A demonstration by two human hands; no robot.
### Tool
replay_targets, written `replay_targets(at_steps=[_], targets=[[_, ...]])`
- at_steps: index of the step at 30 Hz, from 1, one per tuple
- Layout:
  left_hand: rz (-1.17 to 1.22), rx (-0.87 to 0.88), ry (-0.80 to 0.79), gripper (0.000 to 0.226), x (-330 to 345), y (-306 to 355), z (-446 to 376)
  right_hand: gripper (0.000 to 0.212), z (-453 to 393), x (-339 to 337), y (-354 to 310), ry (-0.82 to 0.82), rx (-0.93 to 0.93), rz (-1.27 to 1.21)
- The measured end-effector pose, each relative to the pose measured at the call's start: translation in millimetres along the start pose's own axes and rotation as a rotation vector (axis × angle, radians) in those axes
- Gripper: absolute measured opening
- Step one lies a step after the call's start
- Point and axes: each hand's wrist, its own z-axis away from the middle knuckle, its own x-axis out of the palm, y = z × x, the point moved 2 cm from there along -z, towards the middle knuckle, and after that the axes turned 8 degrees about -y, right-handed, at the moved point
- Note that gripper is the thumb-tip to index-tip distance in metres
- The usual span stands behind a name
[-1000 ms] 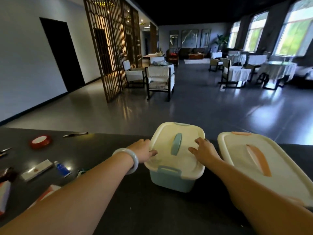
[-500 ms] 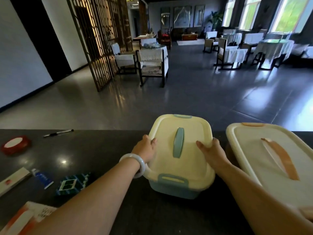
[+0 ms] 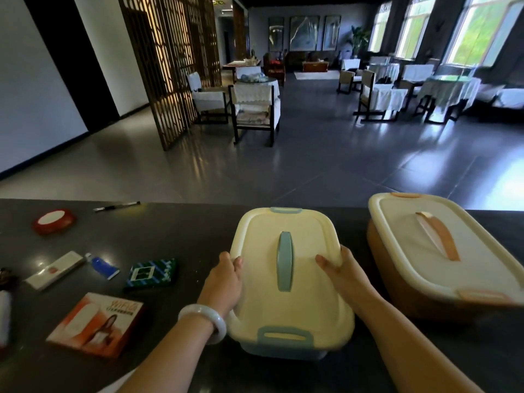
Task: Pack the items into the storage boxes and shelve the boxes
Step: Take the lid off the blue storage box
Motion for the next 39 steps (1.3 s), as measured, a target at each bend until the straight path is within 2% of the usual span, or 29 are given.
replay_targets(at_steps=[12, 20, 25, 26, 28, 30, 32, 34, 36, 39], targets=[[0.096, -0.010, 0.026, 0.023, -25, -86, 149, 0.070, 140, 60, 0, -0.142, -0.013, 0.057], [0.079, 0.057, -0.028, 0.021, -34, -122, 203, 0.072, 213, 86, 5, -0.093, 0.021, 0.068], [0.099, 0.047, -0.115, 0.021, -41, -131, 216, 0.086, 233, 90, 5, -0.071, 0.038, 0.085], [0.080, 0.044, -0.142, 0.025, -43, -132, 217, 0.084, 235, 90, 3, -0.082, 0.045, 0.087], [-0.039, 0.072, -0.176, 0.051, -48, -135, 218, 0.077, 238, 87, 0, -0.101, 0.097, 0.047], [-0.190, 0.192, -0.116, 0.069, -53, -137, 219, 0.074, 242, 83, -1, -0.041, 0.133, 0.026], [-0.322, 0.399, -0.057, 0.070, -54, -134, 220, 0.070, 253, 76, 0, 0.123, 0.061, 0.124], [-0.435, 0.538, -0.098, 0.065, -47, -130, 219, 0.056, 275, 75, -2, 0.178, -0.080, 0.224], [-0.536, 0.569, -0.160, 0.062, -37, -128, 217, 0.041, 302, 83, -4, 0.070, -0.167, 0.295], [-0.552, 0.542, -0.141, 0.060, -29, -129, 213, 0.044, 330, 97, 0, -0.094, -0.237, 0.413]])
